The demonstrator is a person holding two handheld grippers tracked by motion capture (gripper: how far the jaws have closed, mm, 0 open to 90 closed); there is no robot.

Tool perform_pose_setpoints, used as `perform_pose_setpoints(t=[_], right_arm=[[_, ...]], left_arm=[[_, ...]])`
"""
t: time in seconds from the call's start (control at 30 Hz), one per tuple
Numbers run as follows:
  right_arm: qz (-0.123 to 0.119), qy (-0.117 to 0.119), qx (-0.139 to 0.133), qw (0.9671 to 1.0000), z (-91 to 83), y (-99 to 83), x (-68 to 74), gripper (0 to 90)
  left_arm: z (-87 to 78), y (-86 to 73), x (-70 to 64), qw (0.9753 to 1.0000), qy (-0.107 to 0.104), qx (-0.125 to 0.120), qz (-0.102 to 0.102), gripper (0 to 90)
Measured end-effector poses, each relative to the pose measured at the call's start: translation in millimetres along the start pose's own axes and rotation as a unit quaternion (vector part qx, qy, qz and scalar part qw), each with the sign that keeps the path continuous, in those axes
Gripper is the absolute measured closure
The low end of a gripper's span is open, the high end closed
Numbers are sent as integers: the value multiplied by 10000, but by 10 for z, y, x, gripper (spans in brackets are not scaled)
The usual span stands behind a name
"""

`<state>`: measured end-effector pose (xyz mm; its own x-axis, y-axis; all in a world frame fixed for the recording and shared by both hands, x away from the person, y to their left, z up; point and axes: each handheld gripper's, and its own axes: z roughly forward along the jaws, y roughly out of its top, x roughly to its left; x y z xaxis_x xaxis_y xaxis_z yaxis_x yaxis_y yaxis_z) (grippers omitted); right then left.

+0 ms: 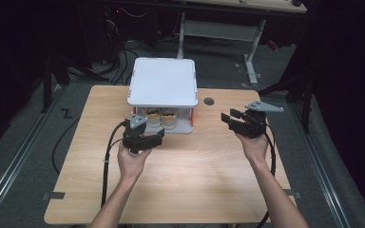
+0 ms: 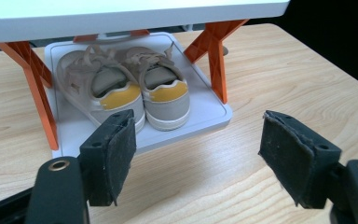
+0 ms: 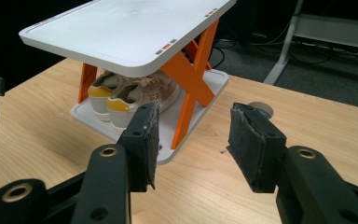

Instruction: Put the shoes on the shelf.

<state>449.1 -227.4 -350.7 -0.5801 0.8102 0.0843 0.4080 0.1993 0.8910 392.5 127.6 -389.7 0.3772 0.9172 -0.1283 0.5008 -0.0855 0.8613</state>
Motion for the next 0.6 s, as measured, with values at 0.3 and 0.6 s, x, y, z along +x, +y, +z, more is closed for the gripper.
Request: perform_pose_setpoints(t=[0.3,0.6], right_arm=[[175,62,-109,9998,-225,-174,-90,519],[327,18,-160,9993,-410,-384,-178,507]], left_arm=[[-149,-66,42,9999,-44,-104,-92,250],[-281,-165,115,9999,-23,-110,-83,235]])
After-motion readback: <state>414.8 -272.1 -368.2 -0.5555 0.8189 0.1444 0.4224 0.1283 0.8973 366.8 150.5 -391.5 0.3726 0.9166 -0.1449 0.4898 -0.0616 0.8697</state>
